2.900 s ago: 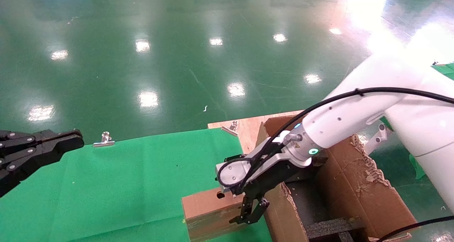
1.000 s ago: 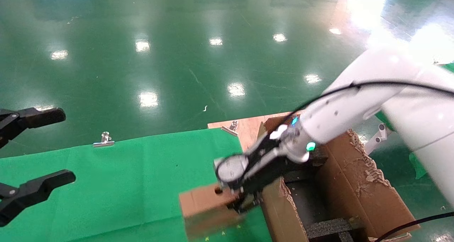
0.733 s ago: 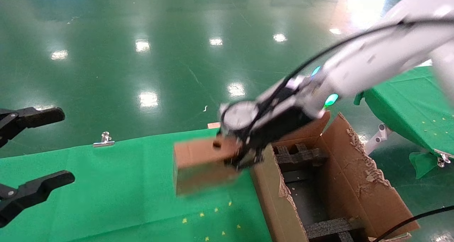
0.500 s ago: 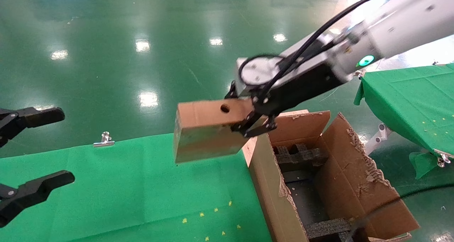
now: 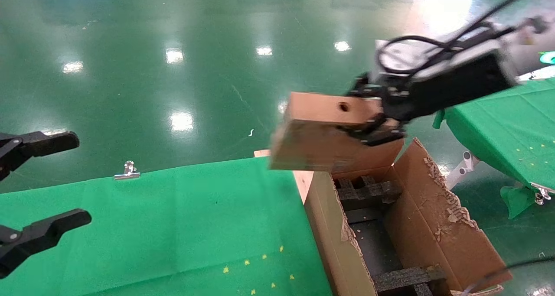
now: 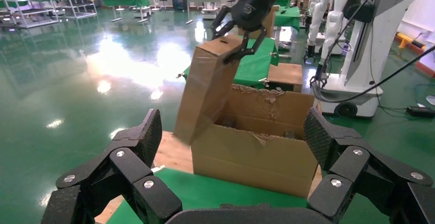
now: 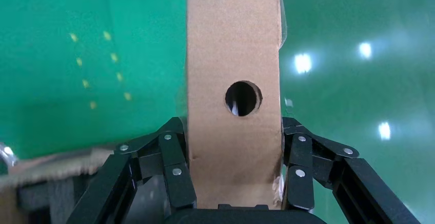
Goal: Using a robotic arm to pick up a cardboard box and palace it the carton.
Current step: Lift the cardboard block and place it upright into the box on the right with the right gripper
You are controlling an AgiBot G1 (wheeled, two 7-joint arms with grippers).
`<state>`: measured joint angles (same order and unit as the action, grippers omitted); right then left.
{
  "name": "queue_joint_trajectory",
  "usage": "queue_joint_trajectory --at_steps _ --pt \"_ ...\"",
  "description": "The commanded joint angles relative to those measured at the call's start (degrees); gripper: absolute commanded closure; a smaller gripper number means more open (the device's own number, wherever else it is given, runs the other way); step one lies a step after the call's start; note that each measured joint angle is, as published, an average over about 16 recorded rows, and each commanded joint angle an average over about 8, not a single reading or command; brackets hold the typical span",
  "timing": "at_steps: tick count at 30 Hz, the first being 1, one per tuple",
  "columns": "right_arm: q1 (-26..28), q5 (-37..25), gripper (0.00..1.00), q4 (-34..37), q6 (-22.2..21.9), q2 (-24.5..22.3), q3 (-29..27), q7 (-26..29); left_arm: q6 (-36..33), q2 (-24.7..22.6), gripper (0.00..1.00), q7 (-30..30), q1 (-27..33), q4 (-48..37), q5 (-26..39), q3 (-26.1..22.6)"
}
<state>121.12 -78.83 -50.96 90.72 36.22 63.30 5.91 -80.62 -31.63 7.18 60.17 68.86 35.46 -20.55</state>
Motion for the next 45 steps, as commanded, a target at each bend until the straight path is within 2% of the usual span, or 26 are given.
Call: queue_joint_trajectory --at_steps 1,9,16,25,35,40,45 --pt "1.0 -0.2 1.0 0.4 0.0 -2.2 1.0 0.0 0.0 0.0 0.0 0.0 0.0 0.0 0.0 0.0" --pt "3.1 -3.4 1.0 1.6 -0.2 -10.5 5.2 0.0 0.0 0.0 0.0 0.0 0.0 0.0 0.0 0.0" --pt "2.0 -3.9 1.0 1.9 -0.7 -15.4 8.0 1.1 0.0 0.0 0.0 0.0 0.0 0.0 0.0 0.0" --pt "1.1 -3.2 1.0 2.0 -0.9 -17.8 9.4 2.2 0.0 0.0 0.0 0.0 0.0 0.0 0.0 0.0" --pt "0.7 -2.8 1.0 2.1 -1.3 -17.2 9.2 2.7 0.0 0.0 0.0 0.0 0.0 0.0 0.0 0.0" --pt "-1.9 -1.8 1.0 1.5 -5.1 -18.0 9.9 8.2 0.0 0.0 0.0 0.0 0.0 0.0 0.0 0.0" --pt "-6.1 -2.0 1.0 -4.0 -12.7 -20.8 11.2 19.5 0.0 0.0 0.0 0.0 0.0 0.0 0.0 0.0"
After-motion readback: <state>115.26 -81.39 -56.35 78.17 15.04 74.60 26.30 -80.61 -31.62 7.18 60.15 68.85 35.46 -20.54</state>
